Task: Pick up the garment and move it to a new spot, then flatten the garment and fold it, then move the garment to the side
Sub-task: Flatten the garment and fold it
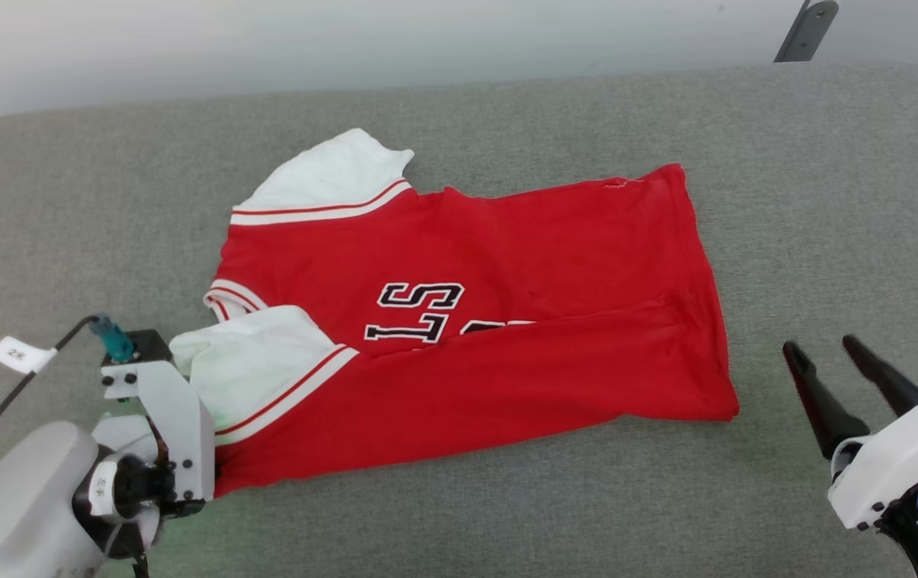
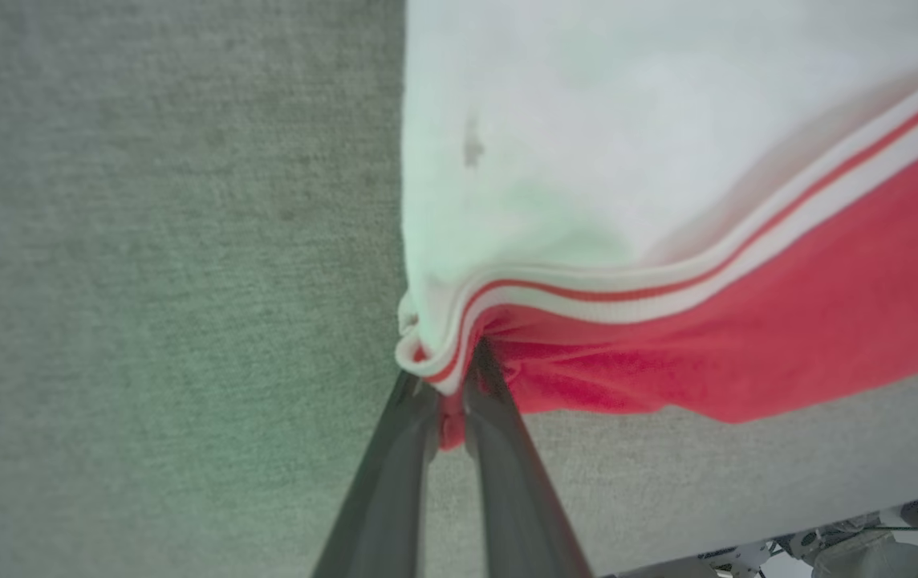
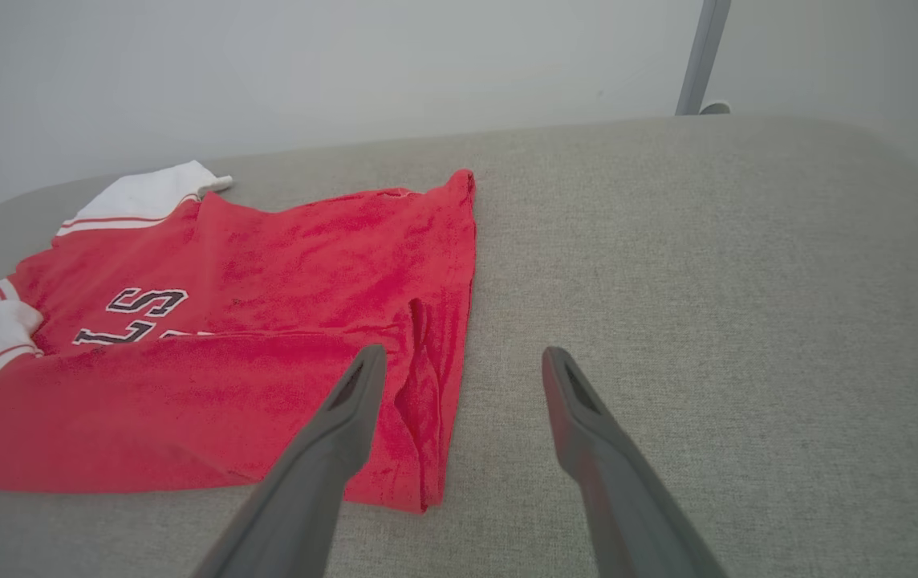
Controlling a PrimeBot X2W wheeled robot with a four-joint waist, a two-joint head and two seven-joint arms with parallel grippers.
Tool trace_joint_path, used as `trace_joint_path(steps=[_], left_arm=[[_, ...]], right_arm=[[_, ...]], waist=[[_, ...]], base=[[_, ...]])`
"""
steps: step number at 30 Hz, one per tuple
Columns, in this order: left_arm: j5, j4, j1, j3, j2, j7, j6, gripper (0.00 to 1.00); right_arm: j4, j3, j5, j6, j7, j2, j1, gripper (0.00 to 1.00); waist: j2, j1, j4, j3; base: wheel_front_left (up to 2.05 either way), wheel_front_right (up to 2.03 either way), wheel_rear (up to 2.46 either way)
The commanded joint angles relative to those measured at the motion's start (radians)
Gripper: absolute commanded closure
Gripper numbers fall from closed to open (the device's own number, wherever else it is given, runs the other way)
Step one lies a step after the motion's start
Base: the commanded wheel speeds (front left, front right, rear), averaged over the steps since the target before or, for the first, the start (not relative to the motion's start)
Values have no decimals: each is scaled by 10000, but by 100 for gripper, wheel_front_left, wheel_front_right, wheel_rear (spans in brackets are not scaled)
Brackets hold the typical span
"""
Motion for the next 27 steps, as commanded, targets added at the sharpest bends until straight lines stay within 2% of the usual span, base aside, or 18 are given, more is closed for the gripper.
trace_joint_path(steps=[1,8,18,19,21,27], left_arm=[[20,193,189,-163,-249,-84,-83,100],[204,456,-233,-234,-550,-342,-373,100],[382,682,-743,-352,-936,-562,-644,100],[402,707,-782,-355,-964,-576,-661,100],[431,770,-838,-369,-1019,-636,-699,100],[455,911,-937,-364,-1111,-791,-788,100]], right_arm=[[1,14,125,-16,139,-56,51,0],[729,365,427,-16,1793,-247,-266,0],[2704,833,522,-16,2700,-292,-1437,0],[2927,925,453,-16,2801,-332,-1550,13],[3383,1088,553,-16,2993,-268,-1790,100],[4187,1317,520,-16,3240,-342,-2185,100]], waist=[[0,0,49,45],[0,0,308,255],[0,0,779,664],[0,0,820,702],[0,0,870,743],[0,0,989,796]], base=[[0,0,0],[0,0,0],[0,0,0],[0,0,0],[0,0,0],[0,0,0]])
